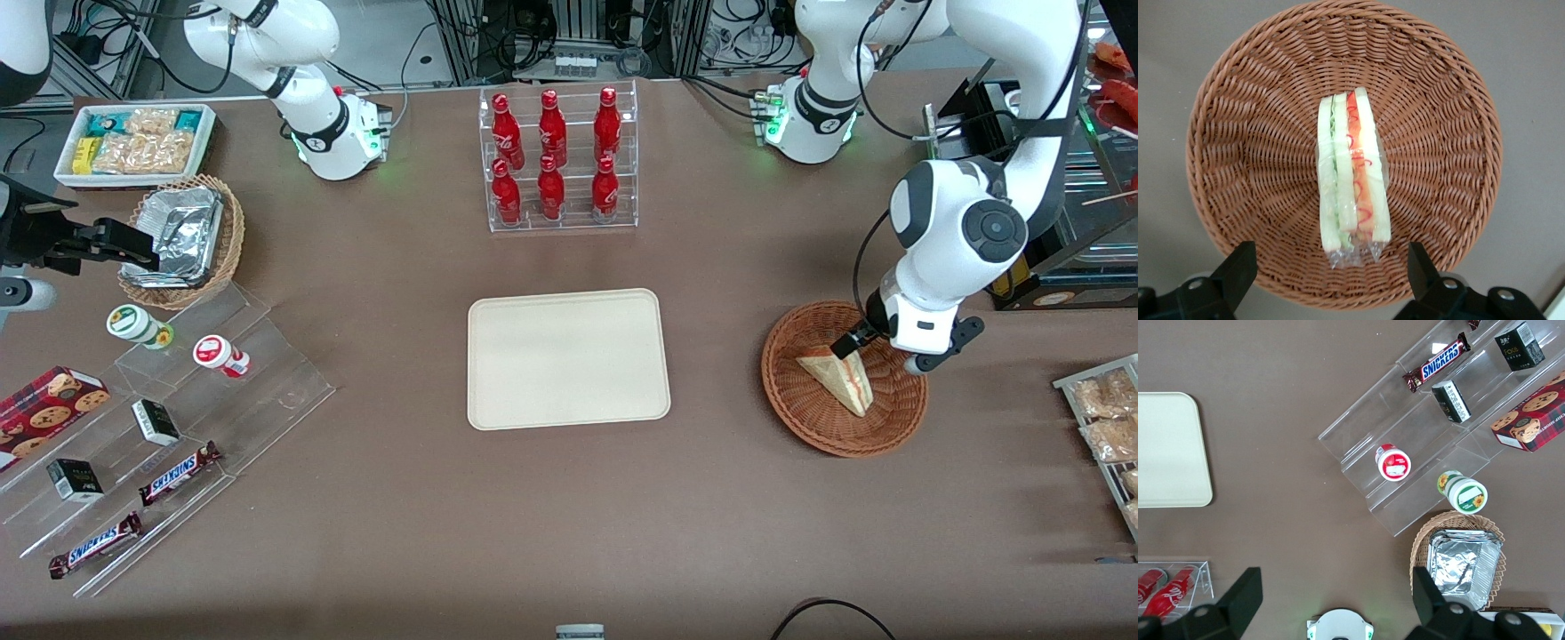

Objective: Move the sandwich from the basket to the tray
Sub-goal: 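Lower the open left gripper around the sandwich and close it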

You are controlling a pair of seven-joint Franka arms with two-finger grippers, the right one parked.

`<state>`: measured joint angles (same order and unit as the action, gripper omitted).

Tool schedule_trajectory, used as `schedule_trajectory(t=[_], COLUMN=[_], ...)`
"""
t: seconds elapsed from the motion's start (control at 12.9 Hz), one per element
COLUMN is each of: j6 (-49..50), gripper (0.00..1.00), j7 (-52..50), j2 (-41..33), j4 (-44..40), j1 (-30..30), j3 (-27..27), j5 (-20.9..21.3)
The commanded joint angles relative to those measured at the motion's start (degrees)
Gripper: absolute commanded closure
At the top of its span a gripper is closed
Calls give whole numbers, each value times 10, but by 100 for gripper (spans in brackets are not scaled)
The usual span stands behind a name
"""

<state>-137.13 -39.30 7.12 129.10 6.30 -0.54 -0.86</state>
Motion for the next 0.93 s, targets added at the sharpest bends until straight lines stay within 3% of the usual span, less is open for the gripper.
schedule_trajectory(t=[0.0, 0.77, 0.85], j6=[-23, -76, -86], gripper=[0, 0, 5], j7=[-20, -19, -17], j2=[21, 69, 74], j4=[0, -2, -2], j1=[0, 1, 1], j3=[0, 0, 0], j5=[8, 11, 12])
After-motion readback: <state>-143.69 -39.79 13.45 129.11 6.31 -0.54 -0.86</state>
